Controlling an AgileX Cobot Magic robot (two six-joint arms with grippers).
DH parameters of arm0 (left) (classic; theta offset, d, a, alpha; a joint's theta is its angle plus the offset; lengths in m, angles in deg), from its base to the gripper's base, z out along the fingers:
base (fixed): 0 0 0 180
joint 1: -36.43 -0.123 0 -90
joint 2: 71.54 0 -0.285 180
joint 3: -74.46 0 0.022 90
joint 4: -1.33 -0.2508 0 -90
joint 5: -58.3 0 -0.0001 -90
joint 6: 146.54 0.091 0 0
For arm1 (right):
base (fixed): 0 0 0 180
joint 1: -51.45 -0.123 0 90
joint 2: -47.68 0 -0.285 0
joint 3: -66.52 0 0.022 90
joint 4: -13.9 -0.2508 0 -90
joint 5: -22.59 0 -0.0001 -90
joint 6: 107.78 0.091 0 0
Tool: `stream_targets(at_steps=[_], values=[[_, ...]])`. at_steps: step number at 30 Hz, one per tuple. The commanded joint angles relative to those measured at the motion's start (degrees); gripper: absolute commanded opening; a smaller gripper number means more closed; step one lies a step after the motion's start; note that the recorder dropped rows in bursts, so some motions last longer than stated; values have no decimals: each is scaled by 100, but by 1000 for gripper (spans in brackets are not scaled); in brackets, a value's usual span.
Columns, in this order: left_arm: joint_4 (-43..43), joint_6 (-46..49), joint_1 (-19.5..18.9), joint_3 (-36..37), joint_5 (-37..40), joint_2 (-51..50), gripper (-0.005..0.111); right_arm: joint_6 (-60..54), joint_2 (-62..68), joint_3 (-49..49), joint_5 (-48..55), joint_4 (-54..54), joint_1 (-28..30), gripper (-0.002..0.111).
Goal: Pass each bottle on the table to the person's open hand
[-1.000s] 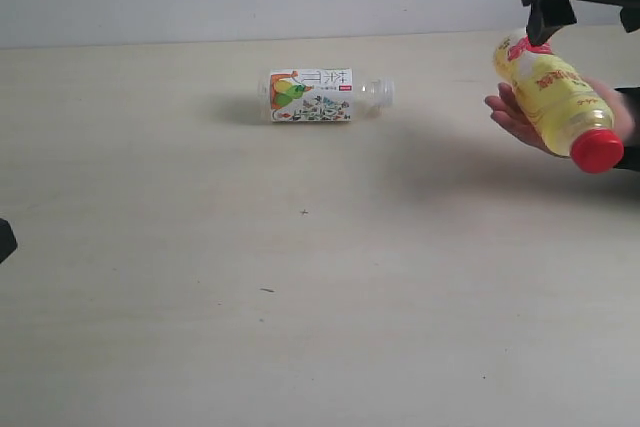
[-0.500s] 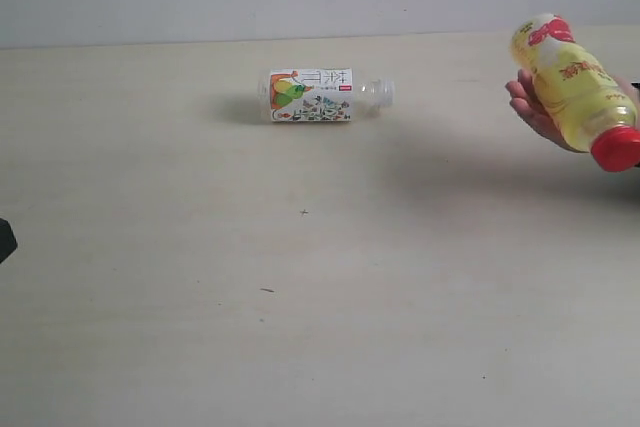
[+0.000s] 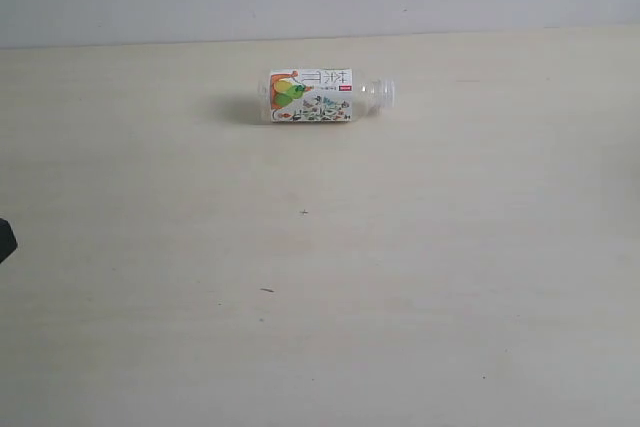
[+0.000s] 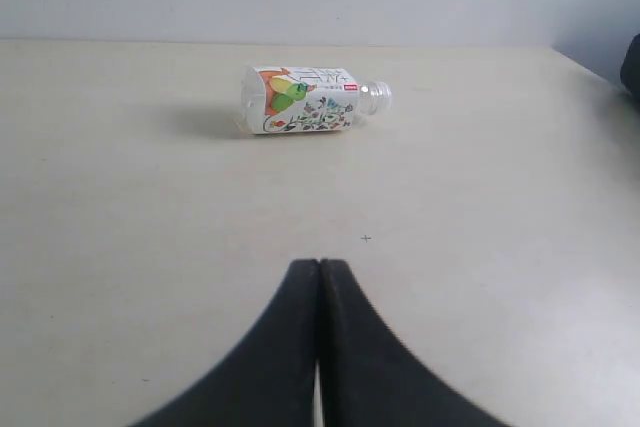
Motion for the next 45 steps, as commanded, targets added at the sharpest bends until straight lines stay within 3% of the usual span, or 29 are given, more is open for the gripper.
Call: stream_targets(at_steps=[1,8,15,31,38,45], values=[[43,-9,-2,26,-40,32,0,-146,-53,21,6,-29,28,84],[43,-9,-2,26,-40,32,0,-254,-53,21,-44,-29,28,84],[43,-9,-2,26,-40,32,0,-1448,136,-132,-843,-641,28,84],[43,-9,-2,26,-40,32,0,-3186,3377,-4064,1388,-1191,17,84],[43,-9,-2,26,-40,32,0,-3418,3992,-5015,1436,-1572,-9,84],[43,-9,-2,26,-40,32,0,-3418,4090,-5356,1448,-1572,-78,84]])
